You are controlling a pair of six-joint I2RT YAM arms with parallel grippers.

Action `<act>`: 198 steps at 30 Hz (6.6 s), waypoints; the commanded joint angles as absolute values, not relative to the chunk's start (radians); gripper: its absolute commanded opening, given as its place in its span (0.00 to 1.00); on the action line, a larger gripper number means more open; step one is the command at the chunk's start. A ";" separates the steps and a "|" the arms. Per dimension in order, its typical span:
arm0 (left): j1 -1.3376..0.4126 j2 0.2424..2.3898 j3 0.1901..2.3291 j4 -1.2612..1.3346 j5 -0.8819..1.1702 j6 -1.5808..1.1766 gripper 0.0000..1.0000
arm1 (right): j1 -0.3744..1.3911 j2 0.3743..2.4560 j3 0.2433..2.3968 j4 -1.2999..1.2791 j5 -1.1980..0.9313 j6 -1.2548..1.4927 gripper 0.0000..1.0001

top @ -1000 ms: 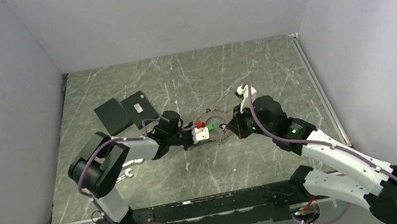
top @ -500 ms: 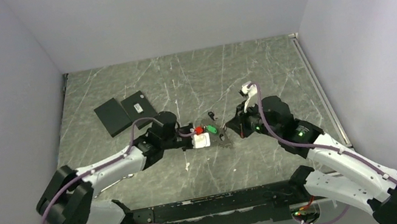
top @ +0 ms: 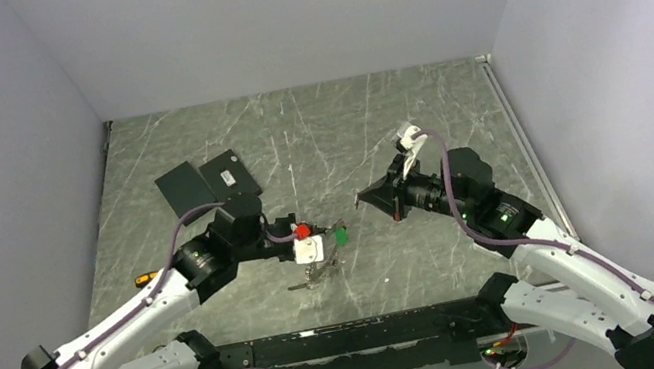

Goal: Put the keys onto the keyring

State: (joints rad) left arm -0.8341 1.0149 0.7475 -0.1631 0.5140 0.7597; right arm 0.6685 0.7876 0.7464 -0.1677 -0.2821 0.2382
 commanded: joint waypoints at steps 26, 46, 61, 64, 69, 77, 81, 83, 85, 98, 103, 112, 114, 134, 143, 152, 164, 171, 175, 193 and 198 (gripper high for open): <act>-0.716 0.734 0.567 0.228 0.697 0.395 0.00 | 0.957 0.941 0.986 -0.316 -0.256 -0.159 0.00; -0.671 0.811 0.606 0.187 0.866 0.372 0.00 | 1.065 0.976 0.959 -0.356 -0.106 -0.225 0.00; -0.670 0.811 0.615 0.155 0.868 0.394 0.00 | 1.109 1.007 0.974 -0.379 -0.084 -0.237 0.00; -0.670 0.817 0.621 0.142 0.879 0.400 0.00 | 1.116 1.007 0.974 -0.383 -0.076 -0.239 0.00; -0.670 0.824 0.628 0.131 0.888 0.403 0.00 | 1.126 1.008 0.983 -0.392 -0.076 -0.244 0.00; -0.667 0.844 0.644 0.103 0.908 0.413 0.00 | 1.166 1.027 0.998 -0.407 -0.050 -0.259 0.00; -0.668 0.851 0.647 0.097 0.913 0.415 0.00 | 1.175 1.032 1.003 -0.410 -0.042 -0.262 0.00; -0.668 0.856 0.652 0.088 0.916 0.418 0.00 | 1.178 1.031 1.002 -0.411 -0.035 -0.263 0.00; -0.669 0.859 0.655 0.080 0.917 0.423 0.00 | 1.180 1.026 1.001 -0.408 -0.028 -0.264 0.00; -0.668 0.874 0.662 0.063 0.918 0.430 0.00 | 1.188 1.017 1.008 -0.416 -0.029 -0.267 0.00; -0.669 0.876 0.664 0.063 0.916 0.428 0.00 | 1.190 1.015 1.005 -0.414 -0.034 -0.266 0.00; -0.669 0.880 0.666 0.059 0.910 0.425 0.00 | 1.196 1.013 1.005 -0.418 -0.036 -0.264 0.00; -0.668 0.885 0.671 0.052 0.910 0.428 0.00 | 1.198 1.014 1.008 -0.422 -0.034 -0.265 0.00; -0.666 0.906 0.692 0.005 0.915 0.447 0.00 | 1.209 1.008 1.009 -0.414 -0.021 -0.272 0.00; -0.667 0.912 0.699 0.002 0.921 0.454 0.00 | 1.209 1.026 1.019 -0.405 -0.021 -0.274 0.00; -0.667 0.915 0.706 -0.030 0.930 0.457 0.00 | 1.210 1.050 1.022 -0.393 -0.017 -0.276 0.00; -0.666 0.901 0.703 -0.027 0.928 0.457 0.00 | 1.210 1.042 1.006 -0.388 -0.008 -0.273 0.00; -0.666 0.916 0.722 -0.070 0.980 0.476 0.00 | 1.210 1.040 1.002 -0.388 -0.026 -0.275 0.00; -0.665 0.942 0.748 -0.141 1.050 0.507 0.00 | 1.211 1.043 1.009 -0.402 -0.050 -0.276 0.00; -0.667 0.995 0.796 -0.270 1.186 0.579 0.00 | 1.311 1.040 0.999 -0.408 -0.012 -0.299 0.00; -0.666 0.996 0.793 -0.262 1.190 0.575 0.00 | 1.316 1.049 0.998 -0.407 -0.006 -0.298 0.00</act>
